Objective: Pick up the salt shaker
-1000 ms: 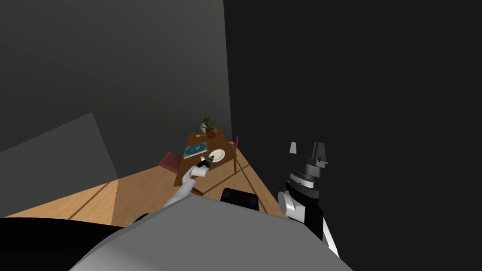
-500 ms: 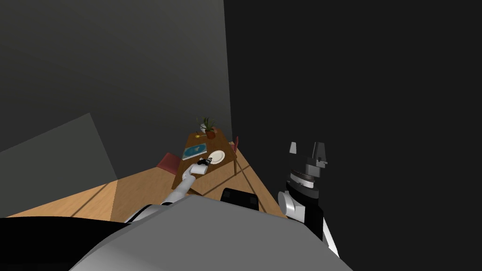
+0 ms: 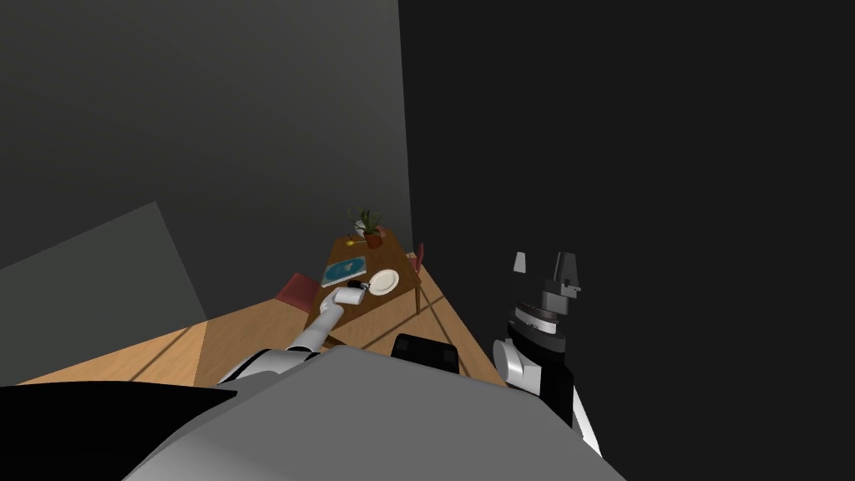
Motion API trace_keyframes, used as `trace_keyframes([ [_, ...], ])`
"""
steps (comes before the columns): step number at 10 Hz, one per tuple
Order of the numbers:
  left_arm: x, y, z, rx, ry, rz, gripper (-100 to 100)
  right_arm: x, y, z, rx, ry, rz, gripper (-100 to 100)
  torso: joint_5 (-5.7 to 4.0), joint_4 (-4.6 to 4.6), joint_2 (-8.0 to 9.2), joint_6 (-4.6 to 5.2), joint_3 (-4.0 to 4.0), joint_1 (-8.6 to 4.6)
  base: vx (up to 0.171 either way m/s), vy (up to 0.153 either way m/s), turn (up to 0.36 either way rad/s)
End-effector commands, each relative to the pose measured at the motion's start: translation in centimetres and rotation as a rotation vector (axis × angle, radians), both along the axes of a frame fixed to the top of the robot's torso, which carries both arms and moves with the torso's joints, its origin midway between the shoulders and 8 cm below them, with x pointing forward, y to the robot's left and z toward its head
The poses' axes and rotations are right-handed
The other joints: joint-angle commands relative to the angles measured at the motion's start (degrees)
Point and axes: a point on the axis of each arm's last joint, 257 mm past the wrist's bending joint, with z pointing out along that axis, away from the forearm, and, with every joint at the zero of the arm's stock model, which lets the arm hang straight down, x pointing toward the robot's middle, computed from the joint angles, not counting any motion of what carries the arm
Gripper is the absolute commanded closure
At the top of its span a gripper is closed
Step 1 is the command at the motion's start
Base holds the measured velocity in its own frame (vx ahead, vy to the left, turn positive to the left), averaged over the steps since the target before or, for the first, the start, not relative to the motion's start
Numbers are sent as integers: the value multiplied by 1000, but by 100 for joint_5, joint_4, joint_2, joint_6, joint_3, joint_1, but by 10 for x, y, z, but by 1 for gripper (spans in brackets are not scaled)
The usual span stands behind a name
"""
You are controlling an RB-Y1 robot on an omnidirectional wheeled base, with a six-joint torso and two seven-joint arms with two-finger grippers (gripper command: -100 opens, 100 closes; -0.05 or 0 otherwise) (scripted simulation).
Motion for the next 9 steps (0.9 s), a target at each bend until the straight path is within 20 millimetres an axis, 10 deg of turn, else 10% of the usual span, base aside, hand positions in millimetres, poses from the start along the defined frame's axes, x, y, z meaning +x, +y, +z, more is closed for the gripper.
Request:
trace_keyframes([
  [1, -8, 14, -3, 10, 53, 14, -100, 0, 0, 0, 0, 0, 0, 0, 0, 0, 0, 0, 0, 0, 85, 31, 25],
  [8, -20, 44, -1, 28, 145, 45, -100, 0, 0, 0, 0, 0, 0, 0, 1, 1, 5, 0, 3, 6, 46, 19, 12],
  [9, -21, 44, -1, 28, 149, 46, 0, 0, 0, 0, 0, 0, 0, 0, 2, 2, 13, 1, 7, 1, 0, 0, 0],
])
